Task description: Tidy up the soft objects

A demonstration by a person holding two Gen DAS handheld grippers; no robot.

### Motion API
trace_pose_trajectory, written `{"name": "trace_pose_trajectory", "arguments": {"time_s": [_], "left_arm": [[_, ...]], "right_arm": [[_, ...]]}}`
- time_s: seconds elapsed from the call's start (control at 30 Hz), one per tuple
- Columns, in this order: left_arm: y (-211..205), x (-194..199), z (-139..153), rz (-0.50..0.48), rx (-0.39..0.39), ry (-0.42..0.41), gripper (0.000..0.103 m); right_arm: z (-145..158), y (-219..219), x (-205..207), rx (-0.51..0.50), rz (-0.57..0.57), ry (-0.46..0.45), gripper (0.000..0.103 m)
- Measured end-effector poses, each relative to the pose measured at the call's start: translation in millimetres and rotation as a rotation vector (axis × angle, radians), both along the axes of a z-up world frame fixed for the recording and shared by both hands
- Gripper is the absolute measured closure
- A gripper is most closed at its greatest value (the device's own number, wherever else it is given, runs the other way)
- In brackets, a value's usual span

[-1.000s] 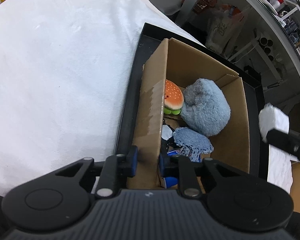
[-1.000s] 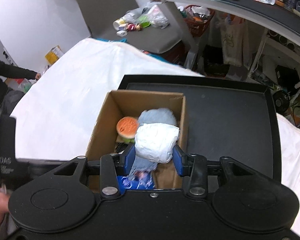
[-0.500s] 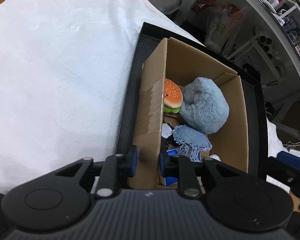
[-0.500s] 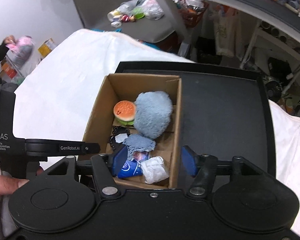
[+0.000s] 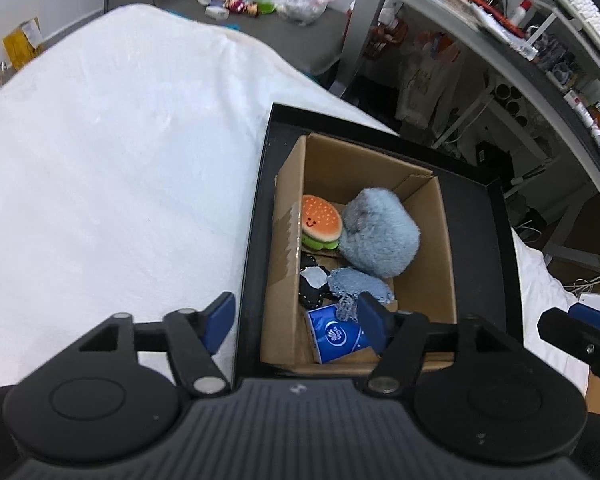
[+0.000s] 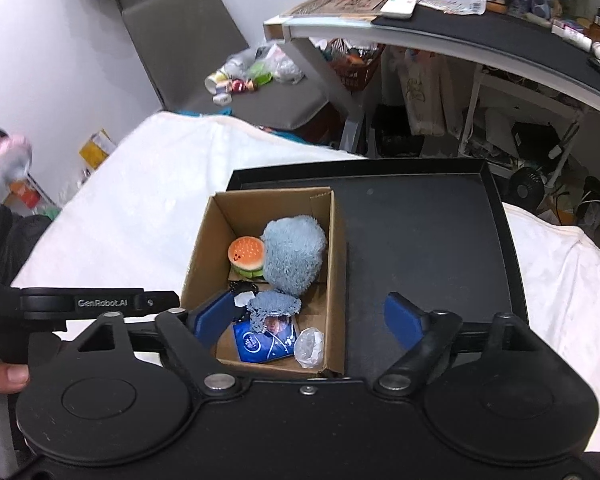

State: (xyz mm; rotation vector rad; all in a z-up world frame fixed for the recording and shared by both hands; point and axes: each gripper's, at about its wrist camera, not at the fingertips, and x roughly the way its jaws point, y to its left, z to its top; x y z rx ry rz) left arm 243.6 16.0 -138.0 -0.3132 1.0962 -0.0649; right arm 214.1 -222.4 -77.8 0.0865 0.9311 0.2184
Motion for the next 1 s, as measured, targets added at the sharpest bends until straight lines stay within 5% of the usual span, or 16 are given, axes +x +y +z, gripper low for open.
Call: {"name": "trace_pose_trajectory", "arguments": {"time_s": [0.23,1.0], "left_arm": [[-5,-24,26,-0.008,0.021,-0.043,0.017],[-33,-113,93,-0.071,0.098,-0.224,0.001]], "right_arm": [[15,-13,-18,0.037,-0.017,-0.04,0.007],[54,-39,-104,0.069,-0.054,-0.188,0.0]]}}
